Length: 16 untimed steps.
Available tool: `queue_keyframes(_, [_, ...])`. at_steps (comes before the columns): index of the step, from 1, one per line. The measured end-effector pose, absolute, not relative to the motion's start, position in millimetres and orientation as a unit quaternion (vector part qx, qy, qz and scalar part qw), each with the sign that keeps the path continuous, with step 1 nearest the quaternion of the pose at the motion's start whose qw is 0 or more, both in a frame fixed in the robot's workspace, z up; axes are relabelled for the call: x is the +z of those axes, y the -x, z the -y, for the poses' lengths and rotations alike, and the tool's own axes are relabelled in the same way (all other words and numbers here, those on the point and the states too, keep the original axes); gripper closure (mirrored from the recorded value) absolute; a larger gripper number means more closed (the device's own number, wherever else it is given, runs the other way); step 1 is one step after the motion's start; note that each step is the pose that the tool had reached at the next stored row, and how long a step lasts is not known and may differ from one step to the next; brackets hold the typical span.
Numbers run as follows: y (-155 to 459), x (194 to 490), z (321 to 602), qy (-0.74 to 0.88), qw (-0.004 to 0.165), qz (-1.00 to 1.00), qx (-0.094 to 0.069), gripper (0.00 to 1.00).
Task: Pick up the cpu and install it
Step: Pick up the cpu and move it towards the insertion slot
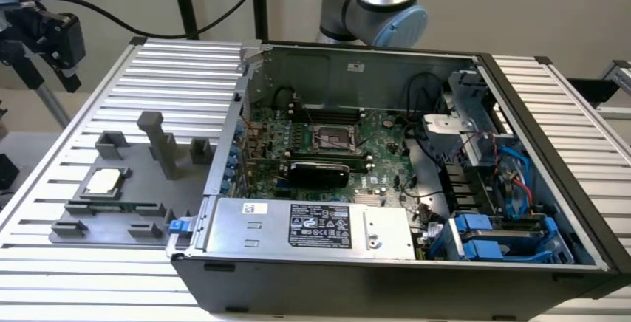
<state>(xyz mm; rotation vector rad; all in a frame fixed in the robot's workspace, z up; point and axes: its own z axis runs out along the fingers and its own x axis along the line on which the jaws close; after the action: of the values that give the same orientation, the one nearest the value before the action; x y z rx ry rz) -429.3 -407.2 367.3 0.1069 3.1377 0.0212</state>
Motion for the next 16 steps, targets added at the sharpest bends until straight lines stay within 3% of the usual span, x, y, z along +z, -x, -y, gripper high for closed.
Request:
queue_keyframes(3, [429, 362, 407, -0.034, 0.001, -0.999, 0.007, 0.29])
queue_keyframes(16, [430, 338, 411, -0.035, 0.001, -0.999, 0.007, 0.29])
